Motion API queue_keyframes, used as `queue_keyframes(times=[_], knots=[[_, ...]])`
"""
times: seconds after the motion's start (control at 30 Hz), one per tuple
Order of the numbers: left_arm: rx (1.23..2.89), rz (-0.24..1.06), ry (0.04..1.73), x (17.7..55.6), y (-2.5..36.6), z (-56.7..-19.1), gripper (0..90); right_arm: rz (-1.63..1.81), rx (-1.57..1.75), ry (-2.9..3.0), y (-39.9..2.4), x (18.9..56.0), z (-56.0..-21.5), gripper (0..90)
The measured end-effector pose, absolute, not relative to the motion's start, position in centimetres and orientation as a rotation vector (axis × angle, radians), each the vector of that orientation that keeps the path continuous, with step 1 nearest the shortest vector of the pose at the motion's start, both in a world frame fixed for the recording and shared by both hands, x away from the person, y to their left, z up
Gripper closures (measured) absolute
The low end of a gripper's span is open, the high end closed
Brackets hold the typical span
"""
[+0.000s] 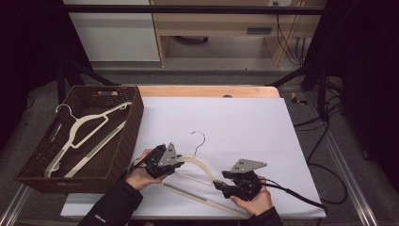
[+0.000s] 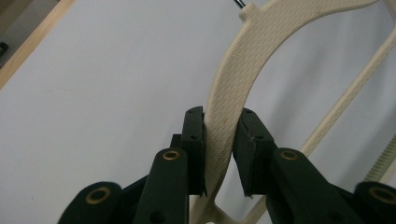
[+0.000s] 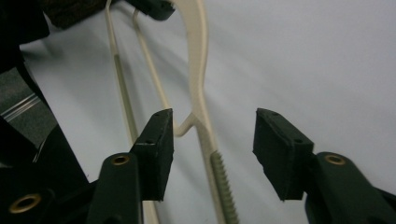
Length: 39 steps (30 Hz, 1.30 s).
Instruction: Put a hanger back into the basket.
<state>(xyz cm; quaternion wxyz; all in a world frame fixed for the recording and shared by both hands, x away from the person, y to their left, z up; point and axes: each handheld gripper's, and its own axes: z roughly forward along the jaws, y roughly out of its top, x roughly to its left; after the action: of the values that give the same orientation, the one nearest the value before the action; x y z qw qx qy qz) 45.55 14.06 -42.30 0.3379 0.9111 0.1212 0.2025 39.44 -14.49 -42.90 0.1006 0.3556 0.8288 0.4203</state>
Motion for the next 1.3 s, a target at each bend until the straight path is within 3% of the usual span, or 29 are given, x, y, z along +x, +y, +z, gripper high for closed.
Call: queue_keyframes(times=[0.2, 0.4, 0.53, 0.7, 0.8, 1.13, 1.3], knots=[[2.364, 0.546, 0.321, 44.7, 14.2, -42.0, 74.7, 1.328, 1.034, 2.406, -14.3, 41.2, -41.9, 40.7], [2.359, 0.547, 0.331, 44.4, 14.2, -42.0, 74.8, 1.378, 1.026, 2.458, -12.6, 42.7, -41.9, 43.6], [2.354, 0.546, 0.327, 44.1, 14.1, -42.0, 74.9, 1.357, 1.01, 2.523, -11.3, 43.3, -42.6, 54.3], [2.358, 0.52, 0.333, 44.0, 14.0, -42.1, 74.9, 1.359, 1.014, 2.623, -10.9, 43.7, -43.2, 78.8], [2.344, 0.486, 0.336, 44.0, 14.2, -41.9, 74.1, 1.375, 1.007, 2.654, -11.0, 43.7, -42.9, 81.5], [2.266, 0.389, 0.385, 43.8, 16.1, -39.8, 44.9, 1.46, 0.917, 2.673, -11.8, 42.7, -41.2, 86.6], [2.259, 0.373, 0.386, 43.7, 16.4, -39.1, 43.8, 1.438, 0.858, 2.661, -11.8, 42.4, -40.6, 86.8]])
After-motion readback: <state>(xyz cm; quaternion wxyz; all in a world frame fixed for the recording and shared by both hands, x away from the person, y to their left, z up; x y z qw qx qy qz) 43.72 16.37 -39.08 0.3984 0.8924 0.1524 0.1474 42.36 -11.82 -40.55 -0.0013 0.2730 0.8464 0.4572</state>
